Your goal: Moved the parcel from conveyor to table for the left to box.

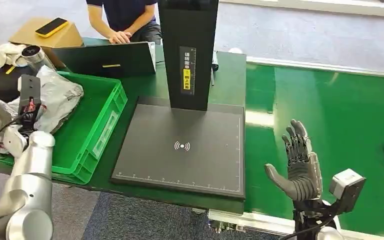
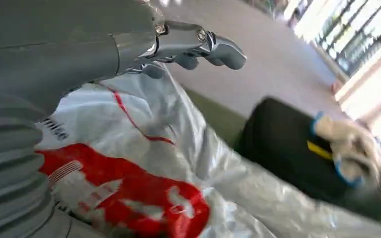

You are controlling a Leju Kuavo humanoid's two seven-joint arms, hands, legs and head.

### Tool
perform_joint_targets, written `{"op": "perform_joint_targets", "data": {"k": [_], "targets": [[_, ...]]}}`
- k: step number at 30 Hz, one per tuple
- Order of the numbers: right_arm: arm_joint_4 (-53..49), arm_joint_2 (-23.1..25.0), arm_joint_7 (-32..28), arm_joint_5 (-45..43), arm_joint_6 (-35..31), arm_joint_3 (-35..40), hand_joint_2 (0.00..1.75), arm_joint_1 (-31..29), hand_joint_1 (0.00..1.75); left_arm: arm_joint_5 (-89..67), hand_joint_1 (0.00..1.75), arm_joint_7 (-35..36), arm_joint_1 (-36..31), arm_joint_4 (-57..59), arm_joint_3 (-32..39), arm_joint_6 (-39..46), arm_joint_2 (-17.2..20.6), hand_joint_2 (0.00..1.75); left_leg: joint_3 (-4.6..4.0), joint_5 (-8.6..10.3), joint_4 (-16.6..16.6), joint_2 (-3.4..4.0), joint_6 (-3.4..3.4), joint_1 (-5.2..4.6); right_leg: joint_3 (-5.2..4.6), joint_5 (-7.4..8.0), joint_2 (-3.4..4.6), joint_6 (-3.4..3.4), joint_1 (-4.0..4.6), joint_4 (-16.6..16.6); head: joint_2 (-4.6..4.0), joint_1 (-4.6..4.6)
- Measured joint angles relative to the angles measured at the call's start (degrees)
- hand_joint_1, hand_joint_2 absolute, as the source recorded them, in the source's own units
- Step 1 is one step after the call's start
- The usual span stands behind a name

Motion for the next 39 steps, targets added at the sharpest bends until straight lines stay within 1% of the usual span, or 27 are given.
{"op": "perform_joint_targets", "data": {"k": [2,4,8,15,18,20,23,26,30,33,39], "targets": [[0.22,-0.09,-0.13,0.07,0.02,0.0,1.75,-0.18,0.0,4.09,0.0,-3.69,-0.27,0.15,1.32,-4.24,-0.8,1.75,0.0,0.0,0.01,-0.02,0.0,-0.01,0.01,0.0,-0.01,0.0,0.0,0.0,0.0,-0.02],[0.46,-0.13,-0.26,0.26,0.02,0.0,1.75,-0.47,0.0,5.98,0.0,-5.78,-0.45,0.15,2.17,-5.44,-1.6,1.75,0.0,0.0,0.01,-0.02,0.0,-0.01,0.02,0.0,-0.01,0.0,0.0,0.0,0.0,-0.02],[0.77,-0.2,-0.33,0.48,0.02,0.0,1.75,-0.81,0.0,7.21,0.0,-6.66,-0.81,0.15,2.96,-5.81,-2.61,1.75,0.0,0.0,0.02,0.0,0.0,-0.02,0.01,0.0,0.0,0.0,-0.01,0.0,0.02,-0.02],[1.12,-0.26,-0.44,0.55,0.02,0.0,1.75,-0.96,0.0,8.37,0.0,-7.82,-1.02,0.15,3.9,-5.68,-3.24,1.75,0.0,0.0,0.01,0.0,0.0,0.0,0.0,0.0,0.01,0.0,-0.01,0.0,0.0,-0.04],[1.12,-0.26,-0.48,0.59,0.28,0.0,1.75,-0.98,0.0,13.79,0.0,-13.48,-0.96,-0.3,3.94,-5.13,-3.72,1.75,0.0,0.0,0.01,0.0,0.0,0.0,0.0,0.0,0.0,0.0,-0.01,0.0,0.0,-0.02],[1.12,-0.26,-0.46,0.66,0.35,0.0,1.75,-1.0,0.0,19.33,0.0,-17.62,-0.63,-2.39,3.68,-5.96,-4.75,1.75,0.0,0.0,0.01,0.0,0.0,0.0,0.01,0.0,0.0,0.0,0.0,0.0,0.0,0.02],[1.12,-0.26,-0.31,0.66,0.37,0.0,1.75,-0.98,0.0,30.71,0.0,-22.63,1.13,-7.94,1.1,-9.03,-6.32,1.75,-0.01,0.0,0.02,0.0,0.0,-0.01,0.01,0.0,0.0,0.0,0.0,0.0,0.02,-0.04],[1.12,-0.26,-0.33,0.57,0.37,0.0,1.75,-1.0,0.0,44.79,0.0,-25.94,4.64,-16.32,-2.52,-16.86,-7.99,1.75,-0.02,-0.01,0.02,0.0,0.01,-0.05,0.01,0.0,0.0,0.01,-0.03,-0.02,0.0,-0.07],[1.12,-0.26,-0.48,0.57,0.22,0.0,1.75,-1.06,0.0,57.16,0.0,-25.85,9.14,-26.26,-9.05,-25.6,-9.78,1.75,-0.02,-0.03,0.02,-0.02,0.04,-0.08,0.01,0.0,-0.01,0.01,-0.05,-0.05,0.0,-0.02],[1.14,-0.31,-0.5,0.87,0.22,0.0,1.75,-1.06,0.0,62.88,0.0,-25.08,11.99,-30.08,-13.95,-35.81,-10.87,1.75,-0.01,-0.03,0.02,-0.05,0.05,-0.09,0.03,0.0,-0.03,0.01,-0.07,-0.05,0.0,-0.04],[1.71,-0.59,-0.26,2.76,-0.13,0.0,1.75,-1.28,0.0,67.62,0.0,-24.84,16.07,-31.98,-21.07,-43.34,-12.58,1.75,0.0,-0.03,0.02,-0.03,0.05,-0.09,0.03,0.0,-0.02,0.02,-0.07,-0.05,0.0,-0.02]]}}
